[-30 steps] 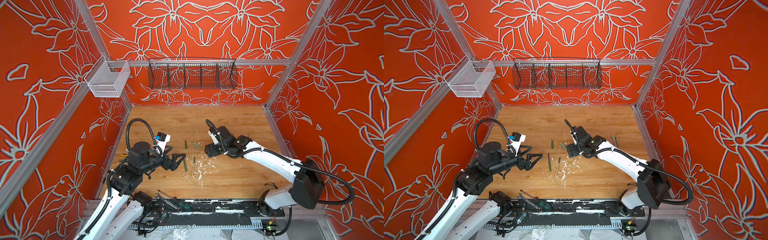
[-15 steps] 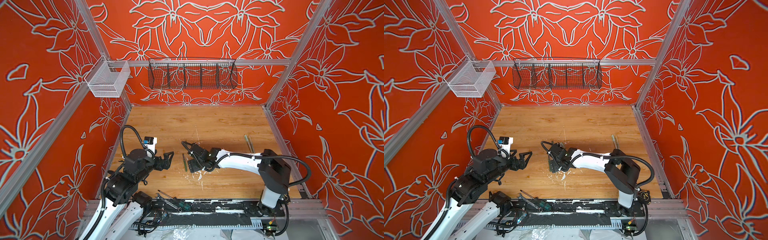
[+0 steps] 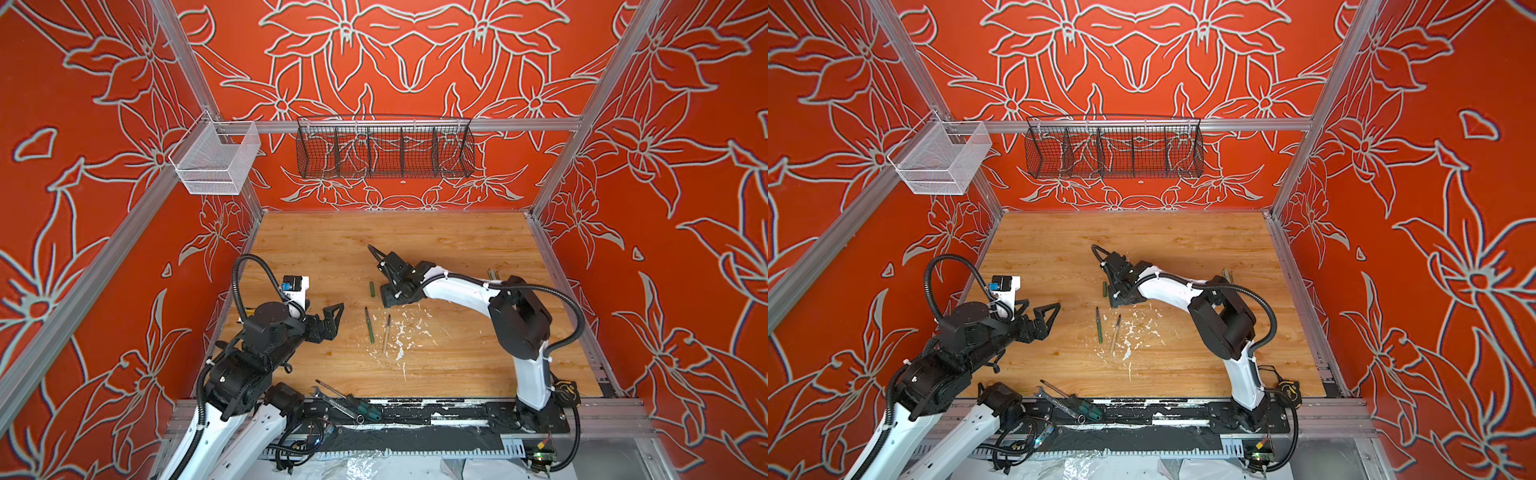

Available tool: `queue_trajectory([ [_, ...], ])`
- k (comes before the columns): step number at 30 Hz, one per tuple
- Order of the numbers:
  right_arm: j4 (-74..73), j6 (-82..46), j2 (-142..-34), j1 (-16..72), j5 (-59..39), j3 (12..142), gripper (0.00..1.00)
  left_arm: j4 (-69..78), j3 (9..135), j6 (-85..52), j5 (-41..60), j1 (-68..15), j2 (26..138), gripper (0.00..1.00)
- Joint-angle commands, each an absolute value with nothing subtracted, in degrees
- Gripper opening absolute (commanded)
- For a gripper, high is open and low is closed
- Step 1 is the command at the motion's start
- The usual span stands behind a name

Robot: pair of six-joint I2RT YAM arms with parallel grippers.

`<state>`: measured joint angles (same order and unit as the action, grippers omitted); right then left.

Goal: Insert the pens into the pen caps

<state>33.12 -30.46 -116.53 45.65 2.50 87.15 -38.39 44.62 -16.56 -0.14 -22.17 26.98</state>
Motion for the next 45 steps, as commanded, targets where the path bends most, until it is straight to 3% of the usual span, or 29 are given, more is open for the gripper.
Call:
queue_trajectory([
  [1,37.7,-23.3,-118.9,43.8,-0.6,90.9,0.61,-39.2,45.0,-16.8,-1.0,-22.0,26.6,0.97],
  [12,43.3,-14.1,-125.8,41.6,-5.9,99.3,0.44,-39.4,45.2,-16.7,-1.7,-21.8,27.2,0.97],
  [24,42.4,-13.4,-124.9,41.0,-7.0,96.9,0.32,-39.2,45.1,-16.9,-1.5,-21.9,27.8,0.97],
  [30,42.6,-13.1,-125.1,40.3,-7.6,97.2,0.21,-39.0,45.0,-17.1,-1.3,-21.9,27.9,0.97],
  [45,42.8,-12.0,-124.8,40.2,-8.5,97.4,0.11,-32.2,42.0,-23.5,5.6,-21.9,31.6,0.97],
])
